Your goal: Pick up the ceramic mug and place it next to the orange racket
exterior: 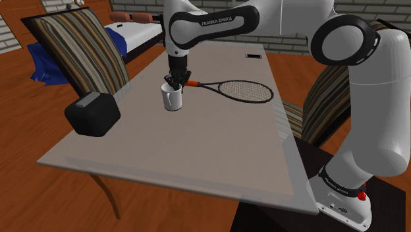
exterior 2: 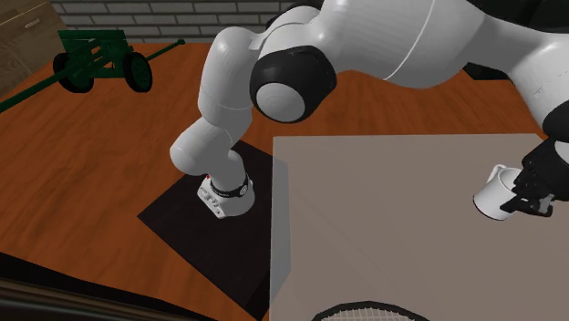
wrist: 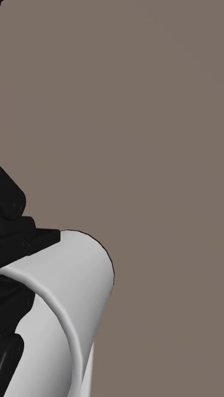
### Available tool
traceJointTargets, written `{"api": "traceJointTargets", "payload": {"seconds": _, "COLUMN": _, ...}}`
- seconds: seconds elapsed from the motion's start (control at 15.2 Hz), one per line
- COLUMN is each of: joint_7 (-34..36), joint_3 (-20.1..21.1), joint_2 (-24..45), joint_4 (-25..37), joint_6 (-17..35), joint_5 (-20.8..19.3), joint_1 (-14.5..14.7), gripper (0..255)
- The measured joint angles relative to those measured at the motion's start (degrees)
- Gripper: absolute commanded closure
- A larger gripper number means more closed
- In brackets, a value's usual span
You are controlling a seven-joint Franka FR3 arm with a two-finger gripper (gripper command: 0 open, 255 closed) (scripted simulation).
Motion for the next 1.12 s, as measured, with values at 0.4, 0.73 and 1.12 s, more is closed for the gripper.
{"api": "traceJointTargets", "payload": {"seconds": 0.4, "joint_7": -0.1, "joint_3": -0.1, "joint_2": 0.3, "joint_4": -4.2, "joint_6": 4.5, "joint_5": -0.1, "joint_1": -0.3, "gripper": 255}}
{"api": "traceJointTargets", "payload": {"seconds": 0.73, "joint_7": -0.1, "joint_3": -0.3, "joint_2": 1.2, "joint_4": -6.4, "joint_6": 7.5, "joint_5": -0.3, "joint_1": -0.3, "gripper": 255}}
{"api": "traceJointTargets", "payload": {"seconds": 1.12, "joint_7": -0.1, "joint_3": -0.3, "joint_2": 1.0, "joint_4": -6.9, "joint_6": 7.9, "joint_5": -0.3, "joint_1": -0.3, "gripper": 0}}
